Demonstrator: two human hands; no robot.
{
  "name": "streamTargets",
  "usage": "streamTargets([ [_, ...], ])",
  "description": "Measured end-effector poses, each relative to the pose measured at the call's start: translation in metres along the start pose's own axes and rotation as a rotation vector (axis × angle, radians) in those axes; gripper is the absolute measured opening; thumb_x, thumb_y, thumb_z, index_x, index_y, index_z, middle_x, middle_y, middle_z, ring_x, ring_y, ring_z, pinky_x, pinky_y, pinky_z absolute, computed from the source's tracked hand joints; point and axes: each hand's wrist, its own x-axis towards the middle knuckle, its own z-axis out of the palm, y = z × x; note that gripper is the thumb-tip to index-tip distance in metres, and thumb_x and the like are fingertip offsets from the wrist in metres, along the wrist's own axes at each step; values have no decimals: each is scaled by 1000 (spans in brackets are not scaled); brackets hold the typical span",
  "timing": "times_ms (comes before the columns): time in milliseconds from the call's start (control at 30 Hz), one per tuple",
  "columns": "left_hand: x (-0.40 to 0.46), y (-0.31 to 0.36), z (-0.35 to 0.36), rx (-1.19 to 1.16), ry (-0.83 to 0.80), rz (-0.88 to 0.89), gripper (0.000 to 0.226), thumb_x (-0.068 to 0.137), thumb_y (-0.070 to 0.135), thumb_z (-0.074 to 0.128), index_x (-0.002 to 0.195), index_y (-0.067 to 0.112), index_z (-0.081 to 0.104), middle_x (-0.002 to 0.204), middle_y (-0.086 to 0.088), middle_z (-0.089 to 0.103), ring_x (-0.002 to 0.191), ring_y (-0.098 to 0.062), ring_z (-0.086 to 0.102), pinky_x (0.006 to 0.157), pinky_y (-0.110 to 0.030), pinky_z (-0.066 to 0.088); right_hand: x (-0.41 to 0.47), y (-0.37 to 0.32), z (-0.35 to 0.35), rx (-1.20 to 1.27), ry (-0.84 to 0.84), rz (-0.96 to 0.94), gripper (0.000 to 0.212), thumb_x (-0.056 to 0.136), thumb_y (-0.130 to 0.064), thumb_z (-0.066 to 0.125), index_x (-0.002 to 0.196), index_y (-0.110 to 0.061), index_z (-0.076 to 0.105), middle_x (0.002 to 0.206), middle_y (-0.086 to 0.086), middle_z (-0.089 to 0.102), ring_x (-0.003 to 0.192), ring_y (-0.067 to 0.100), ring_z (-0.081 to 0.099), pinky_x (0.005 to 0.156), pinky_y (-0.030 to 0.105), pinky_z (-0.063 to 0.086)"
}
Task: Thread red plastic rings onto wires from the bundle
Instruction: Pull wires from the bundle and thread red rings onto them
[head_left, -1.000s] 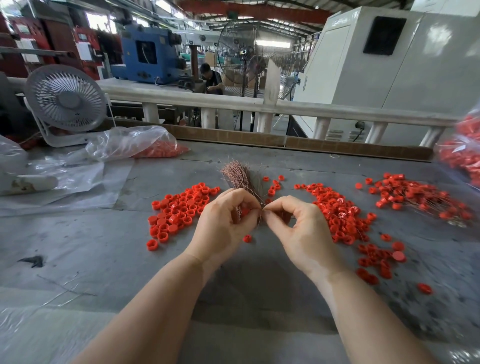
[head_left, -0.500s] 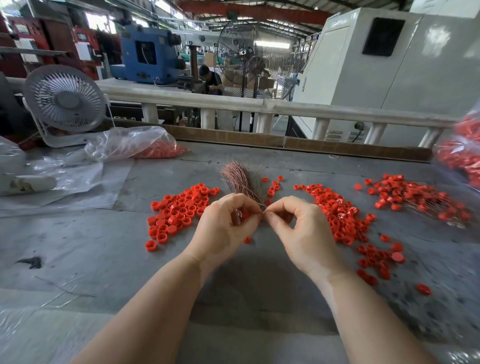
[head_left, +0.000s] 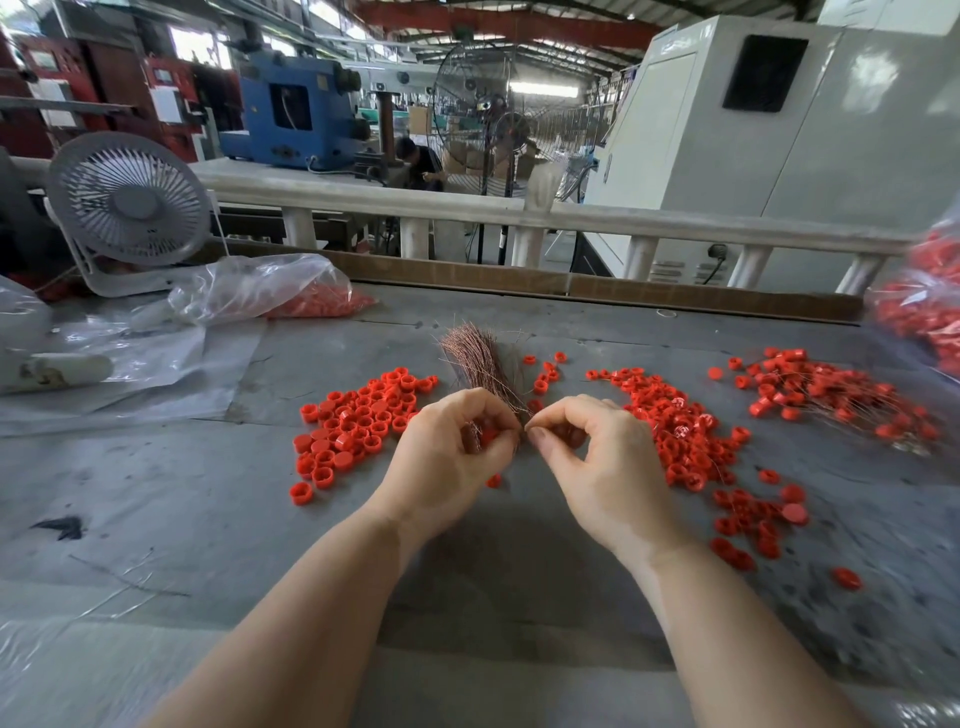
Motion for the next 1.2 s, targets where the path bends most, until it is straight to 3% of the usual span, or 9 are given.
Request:
streamTargets([
  [600,-1,0,1,43,33,-1,18,76,-1,66,72,16,65,49,17,53,43,2,44,49,-6,32,0,0,2,-84,52,-94,12,76,-5,71,73,-16,66,70,-15,52,73,12,48,74,46,43],
  [833,-1,-2,2,128,64,105,25,74,-3,68,71,22,62,64,15,54,55,7,48,56,-5,34,0,-1,3,12,42,-3,21,78,-4,68,70,-22,61,65,-19,48,73,14,48,75,49,43],
  [967,-2,-4,2,183,75,185,19,71,-6,69,73,13,66,66,17,51,59,12,49,57,-1,33,1,0,3,44,19,34,27,80,-5,66,69,-27,55,64,-18,48,71,15,48,76,50,42],
  [1200,-2,-4,0,290,89,272,11,71,3,66,76,13,64,68,18,47,66,9,47,59,-5,34,2,1,2,81,-28,71,24,83,-8,66,71,-26,56,65,-15,50,73,18,49,79,51,42],
])
